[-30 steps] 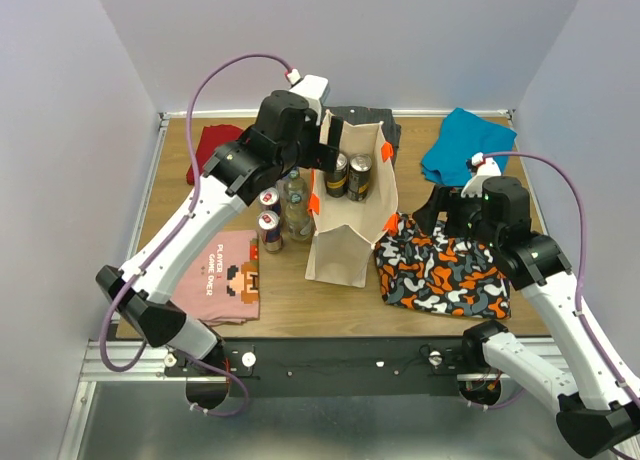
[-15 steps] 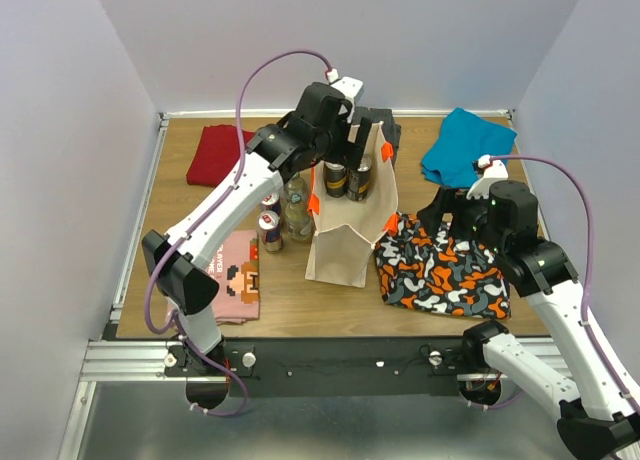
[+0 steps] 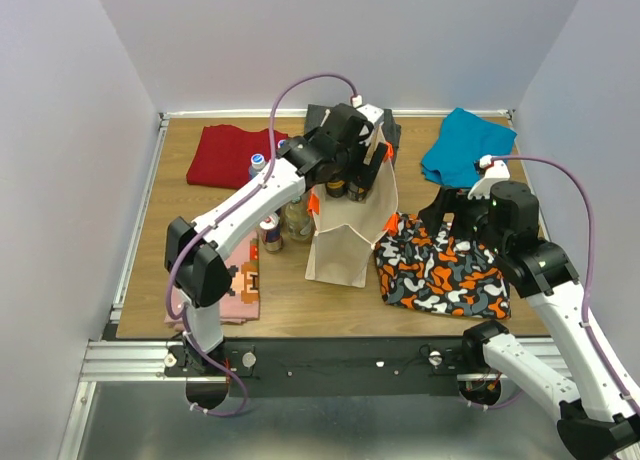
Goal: Take the beverage out of the canvas bag
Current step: Take out the drink from the canvas bag.
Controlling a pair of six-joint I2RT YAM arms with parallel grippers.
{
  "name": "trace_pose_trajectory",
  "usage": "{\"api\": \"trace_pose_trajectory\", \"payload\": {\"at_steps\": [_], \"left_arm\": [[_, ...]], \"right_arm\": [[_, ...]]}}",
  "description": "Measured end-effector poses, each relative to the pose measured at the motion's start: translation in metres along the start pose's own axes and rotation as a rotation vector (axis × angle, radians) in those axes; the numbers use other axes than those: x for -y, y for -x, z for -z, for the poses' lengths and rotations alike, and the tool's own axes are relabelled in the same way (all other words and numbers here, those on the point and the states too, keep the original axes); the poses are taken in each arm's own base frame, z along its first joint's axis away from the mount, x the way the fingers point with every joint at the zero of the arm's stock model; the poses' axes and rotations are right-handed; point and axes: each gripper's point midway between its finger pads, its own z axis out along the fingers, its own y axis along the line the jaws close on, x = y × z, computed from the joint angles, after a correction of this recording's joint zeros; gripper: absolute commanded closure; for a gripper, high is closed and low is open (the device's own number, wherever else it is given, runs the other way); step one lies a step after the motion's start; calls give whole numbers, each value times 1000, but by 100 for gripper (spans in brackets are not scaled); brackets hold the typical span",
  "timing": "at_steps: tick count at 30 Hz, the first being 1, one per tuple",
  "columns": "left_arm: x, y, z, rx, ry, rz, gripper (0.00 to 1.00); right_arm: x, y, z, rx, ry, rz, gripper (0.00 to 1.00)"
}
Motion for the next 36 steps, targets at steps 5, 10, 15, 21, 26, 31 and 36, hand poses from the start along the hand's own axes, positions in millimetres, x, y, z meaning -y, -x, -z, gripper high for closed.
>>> {"api": "trace_pose_trajectory", "payload": {"at_steps": [5, 10, 15, 21, 26, 31, 36], "left_arm": [[-14, -25, -28, -68, 54, 11, 1], [-30, -30, -50, -88, 124, 24, 1], [-48, -29, -56, -79, 202, 61, 1], [-58, -24, -64, -47, 245, 79, 1], [-58, -17, -74, -29, 235, 78, 1], [-48, -8, -76, -10, 178, 72, 1], [-40, 10, -73, 32, 130, 59, 1]], "right_arm": [[0, 0, 0, 0, 0, 1, 3], [0, 0, 0, 0, 0, 2, 3], [0, 0, 0, 0, 0, 3, 3], [0, 0, 0, 0, 0, 3, 3], [0, -1, -1, -4, -1, 3, 3], [1, -2, -3, -11, -3, 3, 3], [1, -4, -5, -20, -6, 3, 3]]}}
